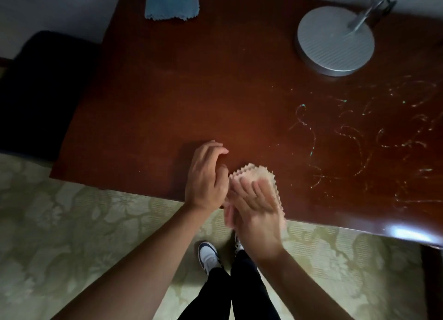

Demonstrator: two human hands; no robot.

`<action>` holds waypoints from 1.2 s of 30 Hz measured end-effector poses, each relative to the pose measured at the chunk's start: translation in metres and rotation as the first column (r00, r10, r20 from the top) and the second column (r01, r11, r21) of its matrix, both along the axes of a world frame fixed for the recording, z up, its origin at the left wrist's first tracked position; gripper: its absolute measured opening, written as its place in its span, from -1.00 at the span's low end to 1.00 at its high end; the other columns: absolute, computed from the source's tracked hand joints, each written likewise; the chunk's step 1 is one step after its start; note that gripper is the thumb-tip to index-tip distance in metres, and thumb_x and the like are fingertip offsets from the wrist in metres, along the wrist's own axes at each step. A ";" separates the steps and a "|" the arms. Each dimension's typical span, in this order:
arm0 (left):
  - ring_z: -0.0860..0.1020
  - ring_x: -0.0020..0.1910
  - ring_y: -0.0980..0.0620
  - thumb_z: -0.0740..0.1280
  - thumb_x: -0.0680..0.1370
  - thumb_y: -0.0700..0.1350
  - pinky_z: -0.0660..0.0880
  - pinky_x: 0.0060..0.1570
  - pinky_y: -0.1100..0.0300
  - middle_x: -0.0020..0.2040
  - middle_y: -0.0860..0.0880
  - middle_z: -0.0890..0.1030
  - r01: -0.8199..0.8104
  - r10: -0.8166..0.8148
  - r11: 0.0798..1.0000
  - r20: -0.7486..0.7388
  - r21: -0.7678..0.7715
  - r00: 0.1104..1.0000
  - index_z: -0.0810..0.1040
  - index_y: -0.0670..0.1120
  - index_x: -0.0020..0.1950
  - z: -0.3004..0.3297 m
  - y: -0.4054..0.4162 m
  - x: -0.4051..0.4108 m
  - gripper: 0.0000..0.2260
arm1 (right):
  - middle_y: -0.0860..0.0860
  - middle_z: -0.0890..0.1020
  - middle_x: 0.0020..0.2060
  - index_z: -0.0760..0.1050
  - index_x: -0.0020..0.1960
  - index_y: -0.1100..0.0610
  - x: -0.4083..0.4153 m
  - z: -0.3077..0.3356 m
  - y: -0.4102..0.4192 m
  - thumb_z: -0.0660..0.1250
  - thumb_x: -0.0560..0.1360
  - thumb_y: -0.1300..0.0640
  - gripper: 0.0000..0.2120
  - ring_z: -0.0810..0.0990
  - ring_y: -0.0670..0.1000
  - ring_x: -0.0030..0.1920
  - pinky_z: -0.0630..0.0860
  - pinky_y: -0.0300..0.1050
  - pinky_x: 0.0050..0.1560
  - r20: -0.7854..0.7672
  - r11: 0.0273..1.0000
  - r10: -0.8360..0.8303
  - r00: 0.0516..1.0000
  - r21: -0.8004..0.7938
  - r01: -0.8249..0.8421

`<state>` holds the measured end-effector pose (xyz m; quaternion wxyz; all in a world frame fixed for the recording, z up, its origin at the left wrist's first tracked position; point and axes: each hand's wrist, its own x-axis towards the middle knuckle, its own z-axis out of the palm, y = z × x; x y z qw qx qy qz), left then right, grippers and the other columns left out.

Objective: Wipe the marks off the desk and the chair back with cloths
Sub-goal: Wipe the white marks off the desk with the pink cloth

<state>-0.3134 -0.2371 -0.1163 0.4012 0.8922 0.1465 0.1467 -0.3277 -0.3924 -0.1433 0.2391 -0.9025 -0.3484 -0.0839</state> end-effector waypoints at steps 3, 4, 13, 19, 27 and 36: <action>0.49 0.23 -0.07 0.17 0.46 -0.19 0.34 0.32 0.15 0.12 -0.14 0.58 -0.004 0.004 1.000 0.002 -0.019 1.000 0.58 -0.21 0.06 -0.003 0.001 -0.001 -0.73 | 0.01 0.57 0.27 0.55 0.27 0.09 0.018 0.003 -0.041 0.33 0.54 0.09 -0.70 0.49 0.00 0.34 0.41 0.20 0.32 0.046 0.989 0.136 0.990 -0.064 -0.133; 0.49 0.23 -0.06 0.17 0.46 -0.19 0.34 0.31 0.16 0.12 -0.13 0.58 -0.011 0.012 0.999 0.004 -0.030 1.000 0.58 -0.21 0.06 -0.004 0.001 -0.001 -0.73 | 0.04 0.58 0.26 0.55 0.27 0.11 0.031 0.005 -0.049 0.29 0.55 0.09 -0.69 0.52 0.02 0.31 0.42 0.19 0.30 0.061 0.990 0.113 0.992 -0.091 -0.107; 0.51 0.17 -0.02 0.22 0.45 -0.26 0.37 0.27 0.23 0.07 -0.07 0.59 -0.069 0.071 0.992 0.022 -0.108 0.997 0.59 -0.17 0.01 0.000 0.002 -0.009 -0.79 | 0.05 0.62 0.23 0.63 0.20 0.15 -0.022 0.006 -0.002 0.36 0.39 0.39 -0.59 0.56 0.05 0.27 0.43 0.23 0.29 -0.099 0.996 0.071 0.993 -0.048 -0.076; 0.50 0.15 -0.01 0.21 0.45 -0.30 0.34 0.26 0.26 0.09 -0.08 0.58 -0.306 0.309 0.951 0.060 -0.051 0.949 0.60 -0.18 0.02 0.002 0.036 -0.056 -0.77 | -0.01 0.65 0.17 0.63 0.18 0.08 0.028 0.031 0.031 0.24 0.52 0.10 -0.69 0.63 0.09 0.17 0.50 0.06 0.27 -0.137 0.963 0.260 0.956 -0.032 -0.267; 0.48 0.19 -0.06 0.10 0.29 -0.38 0.47 0.14 0.09 0.15 -0.11 0.51 -0.606 0.606 0.795 0.060 -0.023 0.793 0.53 -0.26 0.13 -0.002 0.107 -0.114 -0.55 | 0.02 0.67 0.12 0.65 0.13 0.06 0.010 0.016 0.195 0.29 0.45 0.13 -0.71 0.61 0.07 0.17 0.18 -0.04 0.46 -0.115 0.908 0.410 0.905 -0.044 -0.417; 0.45 0.31 -0.06 0.19 0.33 -0.53 0.48 0.26 0.14 0.24 -0.14 0.48 -0.596 0.596 0.803 -0.003 0.014 0.803 0.53 -0.20 0.21 -0.004 0.106 -0.119 -0.49 | -0.02 0.63 0.20 0.61 0.22 0.08 0.026 0.025 0.104 -0.01 0.68 -0.02 -0.56 0.58 0.03 0.26 0.31 0.08 0.44 -0.151 0.895 0.433 0.889 -0.043 -0.444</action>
